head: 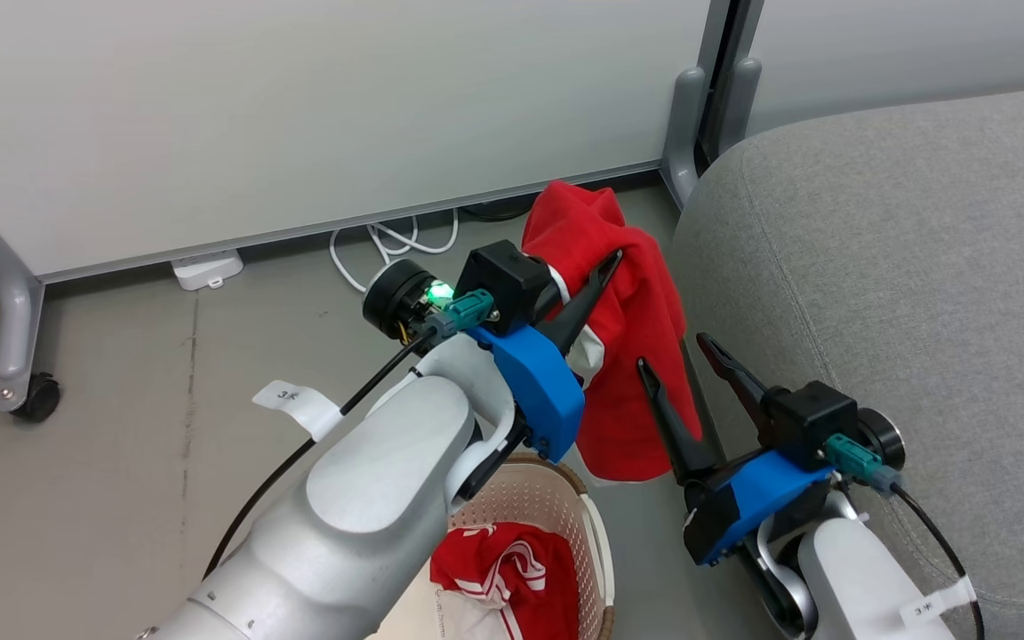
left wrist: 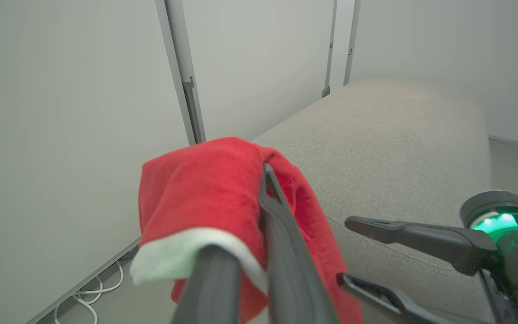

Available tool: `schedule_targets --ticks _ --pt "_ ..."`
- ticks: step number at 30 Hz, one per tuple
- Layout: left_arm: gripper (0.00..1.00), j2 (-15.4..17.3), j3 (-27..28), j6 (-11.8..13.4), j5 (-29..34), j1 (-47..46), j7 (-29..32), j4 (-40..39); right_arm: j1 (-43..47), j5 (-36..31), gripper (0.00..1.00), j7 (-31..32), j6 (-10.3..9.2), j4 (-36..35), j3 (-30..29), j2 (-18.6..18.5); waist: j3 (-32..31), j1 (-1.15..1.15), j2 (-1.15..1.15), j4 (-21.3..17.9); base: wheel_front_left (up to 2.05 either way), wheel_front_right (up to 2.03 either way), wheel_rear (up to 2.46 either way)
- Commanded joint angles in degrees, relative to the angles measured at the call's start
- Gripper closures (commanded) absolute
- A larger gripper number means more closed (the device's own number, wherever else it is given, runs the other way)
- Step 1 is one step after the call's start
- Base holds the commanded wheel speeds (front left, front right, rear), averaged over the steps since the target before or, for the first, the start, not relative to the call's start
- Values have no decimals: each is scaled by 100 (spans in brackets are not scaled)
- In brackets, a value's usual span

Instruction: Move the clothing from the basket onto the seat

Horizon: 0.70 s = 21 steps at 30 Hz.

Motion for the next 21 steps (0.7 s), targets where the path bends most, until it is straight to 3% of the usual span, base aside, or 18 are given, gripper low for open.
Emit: schedule_targets --ticks 1,21 --pt "100 24 -16 16 -8 26 -11 -25 -192 -29 0 97 11 117 57 -17 3 0 0 3 0 0 0" --pt "100 -17 -296 10 -219 182 40 -119 -1384 309 0 561 11 1789 800 -17 -206 0 0 120 0 0 0"
